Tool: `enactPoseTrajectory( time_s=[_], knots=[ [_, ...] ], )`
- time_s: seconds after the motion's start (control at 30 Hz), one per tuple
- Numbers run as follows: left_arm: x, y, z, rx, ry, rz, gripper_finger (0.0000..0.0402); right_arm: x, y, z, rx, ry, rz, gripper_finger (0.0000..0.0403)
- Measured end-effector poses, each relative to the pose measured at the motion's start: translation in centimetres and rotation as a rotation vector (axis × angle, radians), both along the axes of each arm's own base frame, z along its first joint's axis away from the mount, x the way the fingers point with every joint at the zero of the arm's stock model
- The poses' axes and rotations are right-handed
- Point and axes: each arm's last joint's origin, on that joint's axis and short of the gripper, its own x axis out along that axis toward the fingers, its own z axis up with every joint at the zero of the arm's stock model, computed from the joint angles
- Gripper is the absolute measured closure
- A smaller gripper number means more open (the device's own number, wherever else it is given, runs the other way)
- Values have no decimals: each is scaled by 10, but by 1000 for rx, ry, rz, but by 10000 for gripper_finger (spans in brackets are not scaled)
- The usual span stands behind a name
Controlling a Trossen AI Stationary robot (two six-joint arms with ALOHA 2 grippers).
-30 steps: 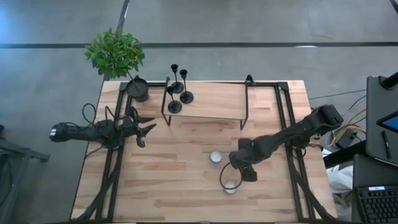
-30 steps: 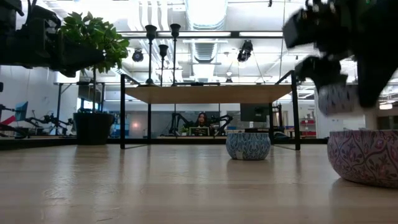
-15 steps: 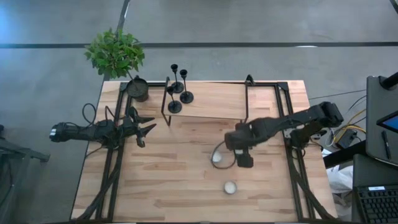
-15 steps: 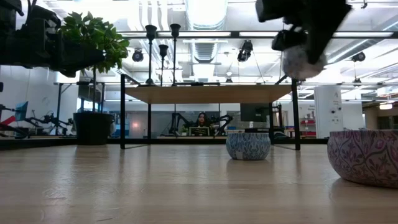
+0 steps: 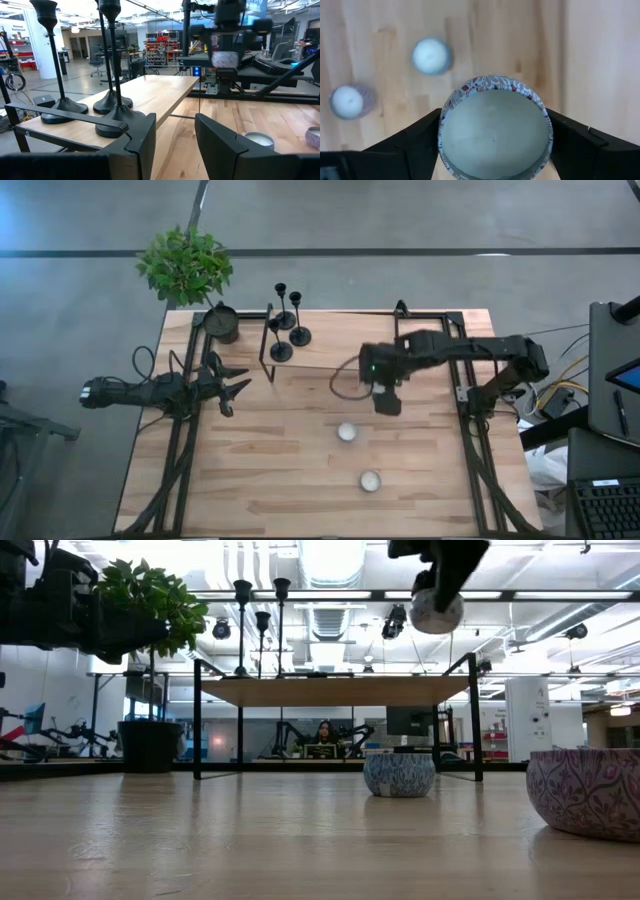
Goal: Pick & Place candle stick holders
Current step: Put the red patterned scented candle on the shelf
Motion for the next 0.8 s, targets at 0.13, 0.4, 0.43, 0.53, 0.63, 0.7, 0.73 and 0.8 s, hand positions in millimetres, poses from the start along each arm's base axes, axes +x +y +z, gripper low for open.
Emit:
enactPoseTrajectory(
  time_s=[0.13, 0.4, 0.43, 0.53, 0.63, 0.7, 0.73, 0.8],
  knots=[
    [0, 0, 0, 0, 0, 0, 259, -2, -24, 7, -14, -10, -44, 105],
    [0, 0, 0, 0, 0, 0, 259, -13, -73, 11, -45, -9, -106, 104],
    [0, 0, 0, 0, 0, 0, 259, -14, -79, 11, -51, -9, -111, 104],
    [0, 0, 0, 0, 0, 0, 259, -20, -96, 12, -62, -9, -142, 105],
    [0, 0, 0, 0, 1, 0, 259, -26, -113, 11, -72, -5, -175, 104],
    [0, 0, 0, 0, 0, 0, 259, -28, -123, 9, -73, 4, -197, 104],
    [0, 0, 0, 0, 0, 0, 259, -28, -128, 8, -72, 11, -202, 104],
    [0, 0, 0, 0, 0, 0, 259, -24, -135, 6, -71, 19, -198, 104]
  ],
)
